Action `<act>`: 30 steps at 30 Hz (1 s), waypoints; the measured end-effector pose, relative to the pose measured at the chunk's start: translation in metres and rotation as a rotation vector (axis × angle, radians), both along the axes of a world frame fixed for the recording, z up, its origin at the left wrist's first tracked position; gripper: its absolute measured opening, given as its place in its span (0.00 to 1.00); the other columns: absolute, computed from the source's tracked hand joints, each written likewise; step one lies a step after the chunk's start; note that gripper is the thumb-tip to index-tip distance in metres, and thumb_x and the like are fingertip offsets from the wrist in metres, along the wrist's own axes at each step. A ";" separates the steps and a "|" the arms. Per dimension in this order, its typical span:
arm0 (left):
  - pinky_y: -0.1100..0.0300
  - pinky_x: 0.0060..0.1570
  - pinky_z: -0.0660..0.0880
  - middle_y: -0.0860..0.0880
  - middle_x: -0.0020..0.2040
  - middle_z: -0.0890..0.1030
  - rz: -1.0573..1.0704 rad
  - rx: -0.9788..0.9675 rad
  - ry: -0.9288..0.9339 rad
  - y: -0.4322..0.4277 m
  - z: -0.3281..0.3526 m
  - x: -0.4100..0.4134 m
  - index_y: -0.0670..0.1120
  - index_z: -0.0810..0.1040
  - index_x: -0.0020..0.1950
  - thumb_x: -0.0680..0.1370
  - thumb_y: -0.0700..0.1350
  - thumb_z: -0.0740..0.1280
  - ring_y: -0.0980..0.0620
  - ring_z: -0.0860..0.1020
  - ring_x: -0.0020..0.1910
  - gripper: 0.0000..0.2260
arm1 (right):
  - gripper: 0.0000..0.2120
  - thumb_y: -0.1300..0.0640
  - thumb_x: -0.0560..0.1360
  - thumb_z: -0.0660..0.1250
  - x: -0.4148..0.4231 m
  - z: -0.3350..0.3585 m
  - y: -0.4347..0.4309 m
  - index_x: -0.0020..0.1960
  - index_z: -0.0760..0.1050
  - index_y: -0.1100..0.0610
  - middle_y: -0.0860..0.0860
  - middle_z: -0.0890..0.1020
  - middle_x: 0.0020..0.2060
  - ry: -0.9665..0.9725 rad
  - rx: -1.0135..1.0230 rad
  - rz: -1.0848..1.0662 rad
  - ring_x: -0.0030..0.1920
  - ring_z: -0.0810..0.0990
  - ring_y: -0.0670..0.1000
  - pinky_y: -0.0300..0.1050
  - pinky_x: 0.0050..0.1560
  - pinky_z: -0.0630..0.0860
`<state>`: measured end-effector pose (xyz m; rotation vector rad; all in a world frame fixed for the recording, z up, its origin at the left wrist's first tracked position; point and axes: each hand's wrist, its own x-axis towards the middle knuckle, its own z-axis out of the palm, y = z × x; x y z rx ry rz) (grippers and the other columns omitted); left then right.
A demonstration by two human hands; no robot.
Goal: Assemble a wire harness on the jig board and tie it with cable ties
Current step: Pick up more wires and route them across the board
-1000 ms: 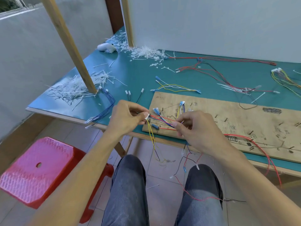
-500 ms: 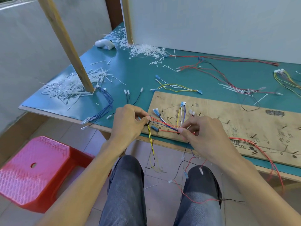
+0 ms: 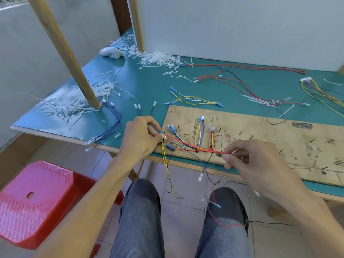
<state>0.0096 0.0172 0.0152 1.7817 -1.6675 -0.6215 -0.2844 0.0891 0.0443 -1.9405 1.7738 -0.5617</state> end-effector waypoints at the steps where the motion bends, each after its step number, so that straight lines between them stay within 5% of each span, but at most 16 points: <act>1: 0.66 0.35 0.70 0.59 0.29 0.83 -0.002 0.003 0.006 -0.001 -0.001 0.001 0.50 0.81 0.41 0.72 0.44 0.81 0.66 0.78 0.29 0.09 | 0.06 0.47 0.80 0.72 -0.007 0.002 0.002 0.43 0.80 0.43 0.33 0.84 0.32 0.008 -0.002 -0.006 0.40 0.83 0.45 0.54 0.48 0.81; 7: 0.65 0.35 0.71 0.60 0.31 0.83 0.013 -0.003 0.013 -0.001 -0.005 0.002 0.50 0.81 0.41 0.72 0.45 0.81 0.65 0.78 0.29 0.09 | 0.07 0.42 0.79 0.70 -0.050 0.014 0.015 0.43 0.80 0.41 0.40 0.83 0.29 0.019 0.033 -0.008 0.36 0.80 0.43 0.46 0.40 0.75; 14: 0.62 0.37 0.73 0.60 0.32 0.84 0.037 0.012 0.030 -0.001 -0.011 0.003 0.52 0.83 0.41 0.71 0.46 0.82 0.65 0.79 0.31 0.09 | 0.06 0.39 0.75 0.69 -0.075 0.010 0.037 0.52 0.79 0.36 0.44 0.86 0.38 -0.124 0.097 0.014 0.41 0.83 0.44 0.49 0.45 0.78; 18: 0.60 0.37 0.75 0.59 0.33 0.84 0.043 0.054 0.048 -0.005 -0.012 0.005 0.52 0.84 0.41 0.72 0.47 0.82 0.64 0.79 0.30 0.08 | 0.11 0.42 0.76 0.70 -0.090 0.006 0.047 0.57 0.80 0.41 0.50 0.86 0.40 -0.325 0.123 -0.031 0.43 0.84 0.48 0.53 0.47 0.82; 24: 0.63 0.24 0.71 0.58 0.34 0.84 0.045 0.156 0.116 -0.007 -0.006 0.006 0.51 0.86 0.42 0.74 0.48 0.80 0.61 0.75 0.22 0.05 | 0.06 0.54 0.75 0.74 -0.107 -0.001 0.050 0.51 0.85 0.55 0.61 0.85 0.41 -0.722 0.222 -0.140 0.39 0.79 0.55 0.40 0.37 0.79; 30: 0.68 0.22 0.70 0.54 0.37 0.85 0.021 0.139 0.063 -0.002 0.003 0.005 0.53 0.88 0.41 0.75 0.45 0.79 0.54 0.75 0.25 0.04 | 0.11 0.62 0.73 0.74 -0.122 -0.014 0.044 0.55 0.85 0.63 0.64 0.85 0.48 -1.024 0.407 -0.196 0.42 0.83 0.53 0.41 0.39 0.83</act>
